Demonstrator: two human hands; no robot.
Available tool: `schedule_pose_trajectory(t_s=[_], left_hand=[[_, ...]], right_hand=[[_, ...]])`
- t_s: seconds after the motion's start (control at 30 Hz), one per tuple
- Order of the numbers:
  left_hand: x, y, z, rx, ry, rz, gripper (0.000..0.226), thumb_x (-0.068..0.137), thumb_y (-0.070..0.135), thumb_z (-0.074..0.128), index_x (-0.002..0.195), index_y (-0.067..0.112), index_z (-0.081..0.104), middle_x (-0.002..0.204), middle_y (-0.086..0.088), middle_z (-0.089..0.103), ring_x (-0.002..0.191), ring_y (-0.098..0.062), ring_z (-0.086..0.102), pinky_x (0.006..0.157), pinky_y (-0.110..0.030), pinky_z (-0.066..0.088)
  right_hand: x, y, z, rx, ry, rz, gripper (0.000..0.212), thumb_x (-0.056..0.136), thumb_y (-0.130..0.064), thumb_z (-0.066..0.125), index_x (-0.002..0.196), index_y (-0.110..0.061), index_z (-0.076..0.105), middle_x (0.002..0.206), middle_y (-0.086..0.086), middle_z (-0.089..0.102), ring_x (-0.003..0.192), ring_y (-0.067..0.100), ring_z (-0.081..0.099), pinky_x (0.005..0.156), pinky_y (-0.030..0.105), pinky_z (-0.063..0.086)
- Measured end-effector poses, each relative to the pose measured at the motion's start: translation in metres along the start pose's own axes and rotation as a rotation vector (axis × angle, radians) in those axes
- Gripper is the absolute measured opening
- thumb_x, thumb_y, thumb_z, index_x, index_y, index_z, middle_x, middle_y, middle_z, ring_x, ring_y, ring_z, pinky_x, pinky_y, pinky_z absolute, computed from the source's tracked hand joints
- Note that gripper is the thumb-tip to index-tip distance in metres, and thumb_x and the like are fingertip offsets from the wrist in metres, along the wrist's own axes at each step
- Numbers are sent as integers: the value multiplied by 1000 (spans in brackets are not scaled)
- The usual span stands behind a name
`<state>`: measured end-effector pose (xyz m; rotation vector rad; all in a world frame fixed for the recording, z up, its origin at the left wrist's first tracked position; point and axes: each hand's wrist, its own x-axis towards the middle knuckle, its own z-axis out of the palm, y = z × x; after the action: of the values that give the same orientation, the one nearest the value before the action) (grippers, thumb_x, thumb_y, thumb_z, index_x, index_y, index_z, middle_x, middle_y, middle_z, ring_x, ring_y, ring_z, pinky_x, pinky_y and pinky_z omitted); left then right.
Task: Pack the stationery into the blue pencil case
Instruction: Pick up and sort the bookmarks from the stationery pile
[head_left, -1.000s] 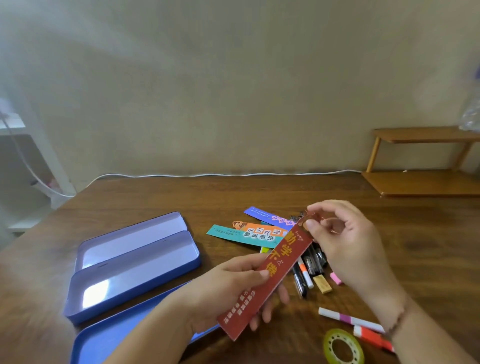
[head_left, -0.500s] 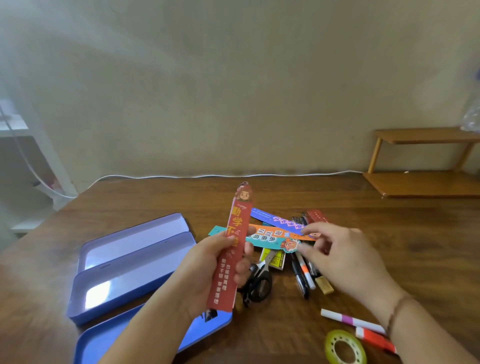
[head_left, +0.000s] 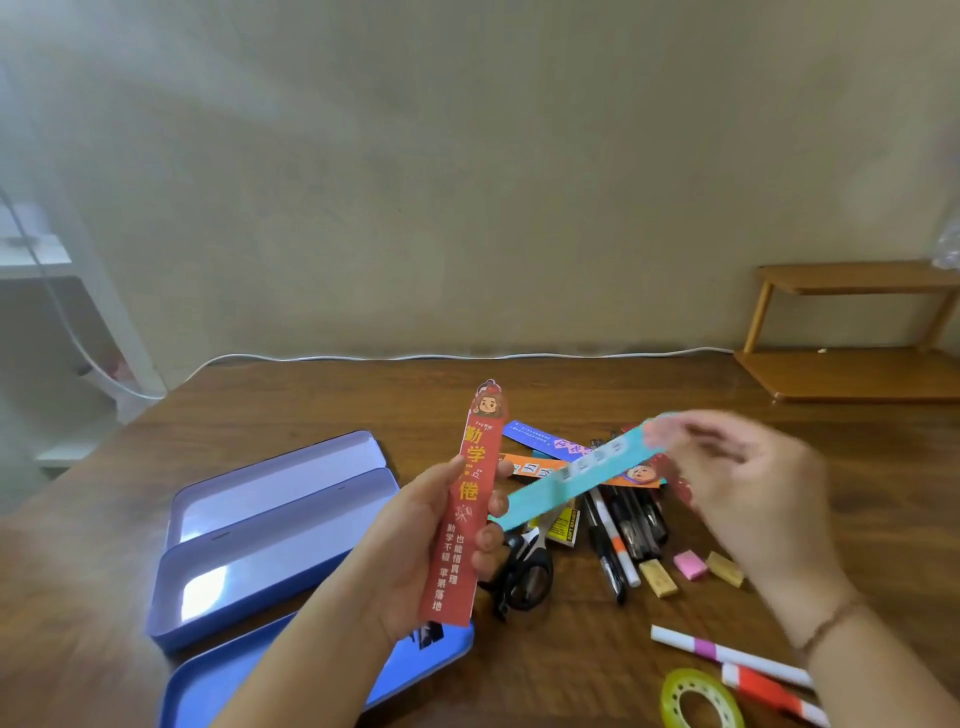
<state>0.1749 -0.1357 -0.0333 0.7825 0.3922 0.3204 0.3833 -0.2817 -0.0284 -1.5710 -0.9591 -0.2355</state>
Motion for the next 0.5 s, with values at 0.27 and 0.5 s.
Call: schedule_pose_trajectory(t_s=[0.27,0.5], left_hand=[[-4,-12,11,186,17,-110,48,101,36,41,121,1,66,77,-12,62,52,-19,56,40,-25,45],[-16,-19,26,466,-126,-223,45,104,35,35,130,4,56,101,-20,69,71,-25,68,65,-31,55]], right_hand=[[17,-2,-27,730,123,304,12,87,-18,65,93,-25,74,80,0,73,62,11,66,48,18,51],[-5,-9,8,338,-67,182,13,89,-17,67,97,-26,71,66,4,71,53,13,65,49,19,53]])
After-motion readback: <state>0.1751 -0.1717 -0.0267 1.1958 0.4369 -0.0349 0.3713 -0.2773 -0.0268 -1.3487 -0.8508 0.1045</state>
